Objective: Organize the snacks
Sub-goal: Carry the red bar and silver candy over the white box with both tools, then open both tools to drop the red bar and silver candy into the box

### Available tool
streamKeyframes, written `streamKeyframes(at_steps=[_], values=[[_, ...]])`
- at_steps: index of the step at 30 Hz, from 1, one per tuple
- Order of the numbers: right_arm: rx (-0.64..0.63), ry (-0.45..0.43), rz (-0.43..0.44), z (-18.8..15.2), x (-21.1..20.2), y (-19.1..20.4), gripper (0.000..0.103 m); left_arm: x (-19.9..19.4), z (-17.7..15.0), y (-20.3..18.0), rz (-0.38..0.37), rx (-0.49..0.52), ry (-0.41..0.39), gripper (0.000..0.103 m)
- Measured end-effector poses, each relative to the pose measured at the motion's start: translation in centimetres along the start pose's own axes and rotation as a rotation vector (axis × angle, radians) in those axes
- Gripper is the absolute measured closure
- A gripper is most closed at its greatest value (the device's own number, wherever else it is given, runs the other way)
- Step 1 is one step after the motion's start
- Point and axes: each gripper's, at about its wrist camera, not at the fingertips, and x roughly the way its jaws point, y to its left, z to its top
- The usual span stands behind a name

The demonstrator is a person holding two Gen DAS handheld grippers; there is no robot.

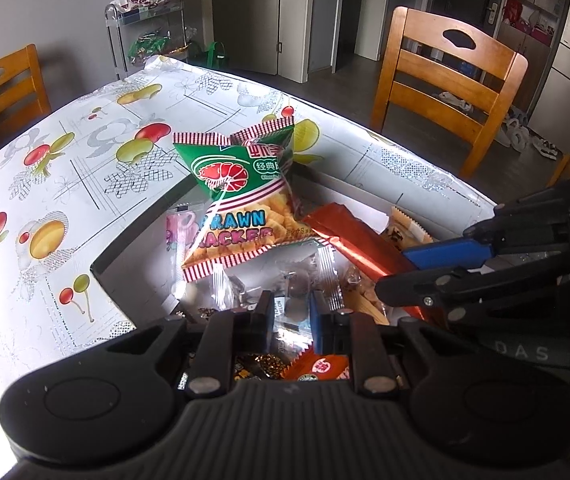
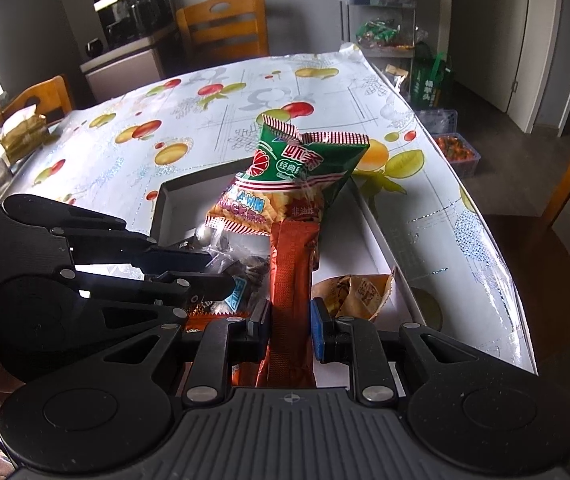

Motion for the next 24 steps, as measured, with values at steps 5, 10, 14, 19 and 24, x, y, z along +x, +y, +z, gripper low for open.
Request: streamKeyframes(at_steps=[5,10,14,19,24], values=[[-0.008,0.017,0.013,0.10,0.32,-0.03,0.080,0.28,0.06,0.14,0.006,-0.004,0.006,0.088],[-0.020,0.034,0.013,0.09,0.63,-0.07,0.079,0.57,0.13,0.12,0.014,-0.005,0.018,0.088],[-0.020,0.031,0.010,0.24,0.69,-0.14,0.079,0.71,0.16,0.36,0.028,-0.015,0.024,0.088],[-0.016,0.013,0.010,0.46,0.57,-0.27,0.075,0.89,0.17,0.64,0.035,-0.020,0.030,0.085],[-0.003,-0.006,0.008,0.61,0.30,-0.56,0.070,0.78,0.24,0.65,0.044,-0.014,0.028,0.081]])
